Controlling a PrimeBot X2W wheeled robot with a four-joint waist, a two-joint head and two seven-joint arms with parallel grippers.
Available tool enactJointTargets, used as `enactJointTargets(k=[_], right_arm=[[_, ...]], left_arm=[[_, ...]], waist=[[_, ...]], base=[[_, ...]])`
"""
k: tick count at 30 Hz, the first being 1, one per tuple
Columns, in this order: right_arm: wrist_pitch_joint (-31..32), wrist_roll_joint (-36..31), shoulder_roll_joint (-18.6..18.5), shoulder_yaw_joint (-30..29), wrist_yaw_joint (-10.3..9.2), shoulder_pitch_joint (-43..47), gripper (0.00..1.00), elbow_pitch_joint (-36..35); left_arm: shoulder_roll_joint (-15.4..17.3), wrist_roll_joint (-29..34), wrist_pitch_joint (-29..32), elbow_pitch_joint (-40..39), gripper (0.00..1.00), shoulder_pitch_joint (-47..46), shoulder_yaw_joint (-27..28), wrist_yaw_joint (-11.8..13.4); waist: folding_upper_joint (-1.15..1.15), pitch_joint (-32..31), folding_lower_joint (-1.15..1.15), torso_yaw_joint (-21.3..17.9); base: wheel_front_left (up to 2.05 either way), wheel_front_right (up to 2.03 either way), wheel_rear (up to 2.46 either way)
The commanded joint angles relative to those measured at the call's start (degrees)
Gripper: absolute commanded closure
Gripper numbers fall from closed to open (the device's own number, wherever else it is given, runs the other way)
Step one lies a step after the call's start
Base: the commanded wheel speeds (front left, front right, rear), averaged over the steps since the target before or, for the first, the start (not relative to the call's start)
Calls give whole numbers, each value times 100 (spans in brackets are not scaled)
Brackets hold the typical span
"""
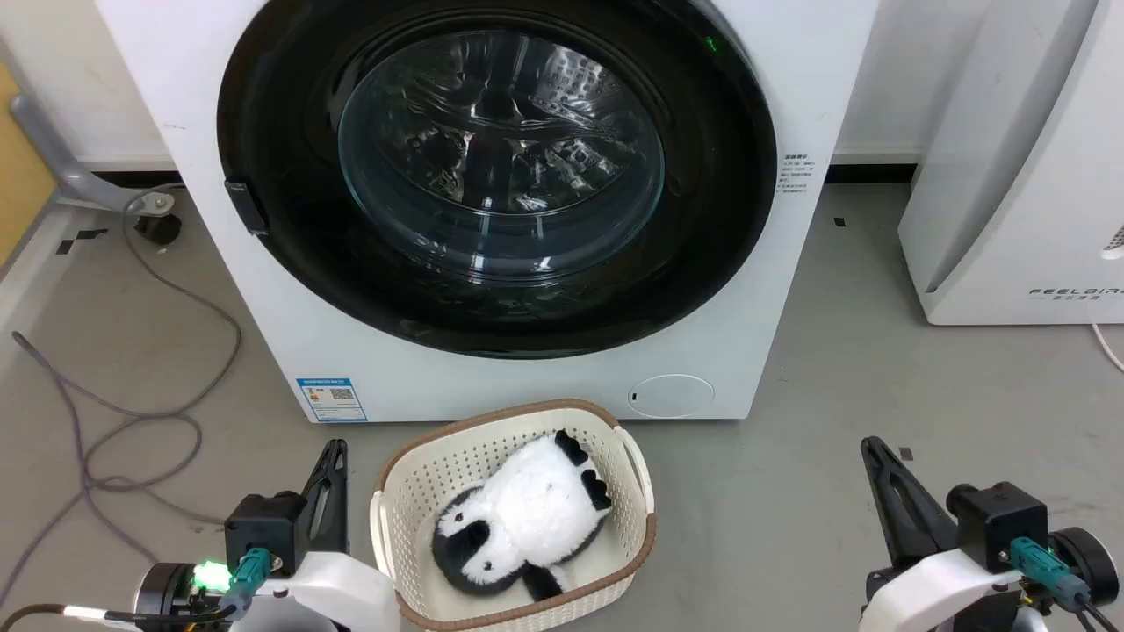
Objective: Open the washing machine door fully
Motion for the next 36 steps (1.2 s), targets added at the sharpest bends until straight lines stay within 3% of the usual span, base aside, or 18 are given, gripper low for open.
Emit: enactJointTargets(k=[1,29,30,36], right_arm=[[3,-43,28,1,-4,-83,100,-26],[3,-43,28,1,-4,-83,100,-26],[0,2,0,0,1,2,0,1],[-44,32,0,16,1,18,0,5]], left_arm=[[9,16,2,-21,100,-89,1,12],[9,16,2,-21,100,-89,1,12],[0,-1,0,1,0,2,-3,-1],[0,-14,-44,15,0,17,-24,14]], waist=[[0,0,0,0],[0,0,0,0],[0,0,0,0],[0,1,0,0]], base=[[0,0,0],[0,0,0],[0,0,0],[0,0,0]])
